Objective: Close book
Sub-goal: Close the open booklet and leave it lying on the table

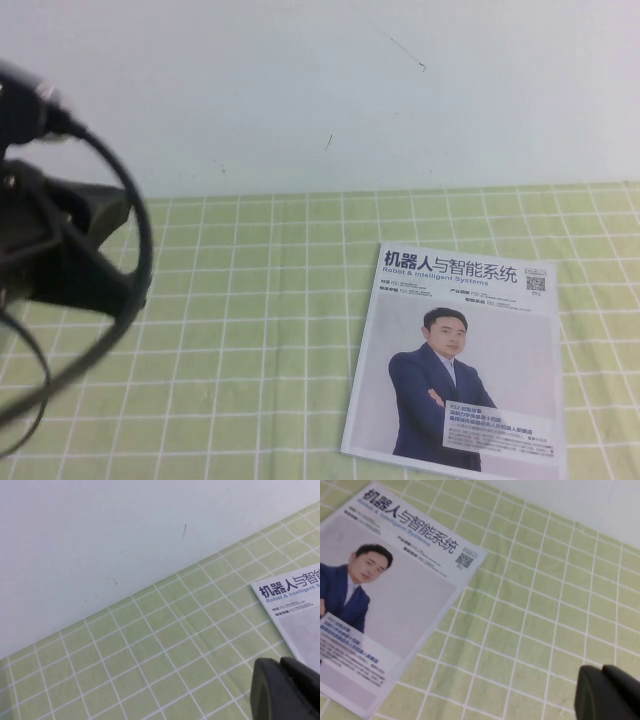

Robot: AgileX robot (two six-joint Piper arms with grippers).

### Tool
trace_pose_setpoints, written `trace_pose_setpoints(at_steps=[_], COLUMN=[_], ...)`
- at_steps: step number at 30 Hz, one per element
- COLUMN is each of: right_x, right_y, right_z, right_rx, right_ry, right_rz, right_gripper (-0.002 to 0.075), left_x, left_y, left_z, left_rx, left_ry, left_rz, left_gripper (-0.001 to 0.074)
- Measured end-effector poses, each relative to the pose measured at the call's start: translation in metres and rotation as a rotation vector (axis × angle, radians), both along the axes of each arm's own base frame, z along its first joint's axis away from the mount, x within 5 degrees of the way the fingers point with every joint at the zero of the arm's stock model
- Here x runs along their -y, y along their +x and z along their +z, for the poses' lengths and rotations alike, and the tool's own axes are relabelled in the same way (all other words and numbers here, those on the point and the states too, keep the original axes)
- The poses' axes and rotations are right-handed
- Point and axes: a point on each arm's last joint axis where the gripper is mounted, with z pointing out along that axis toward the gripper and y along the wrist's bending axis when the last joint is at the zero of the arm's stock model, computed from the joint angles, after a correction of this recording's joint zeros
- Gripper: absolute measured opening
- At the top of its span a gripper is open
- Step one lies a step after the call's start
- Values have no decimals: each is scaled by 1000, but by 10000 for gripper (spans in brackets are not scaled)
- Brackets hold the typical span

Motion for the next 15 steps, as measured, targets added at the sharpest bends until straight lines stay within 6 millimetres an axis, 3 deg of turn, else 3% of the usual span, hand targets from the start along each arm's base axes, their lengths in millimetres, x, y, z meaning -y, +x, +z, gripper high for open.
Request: trace_pose_setpoints(at_steps=[7,11,15], right_x=[3,5,3], right_y=[-55,-70,-77], right_z=[-34,-59,-72], right_rx=[106,121,120], right_ry=[96,109,153], right_rz=[14,16,23], right_gripper=[-3,-3,-3], left_x=[-24,-31,-35], left_y=[-51,-68,-77], left_z=[-47,-73,-88], left_rx=[167,246,283], left_ry=[-79,-120,-144], left_rz=[-47,-73,-84], left_gripper=[-4,-4,-4])
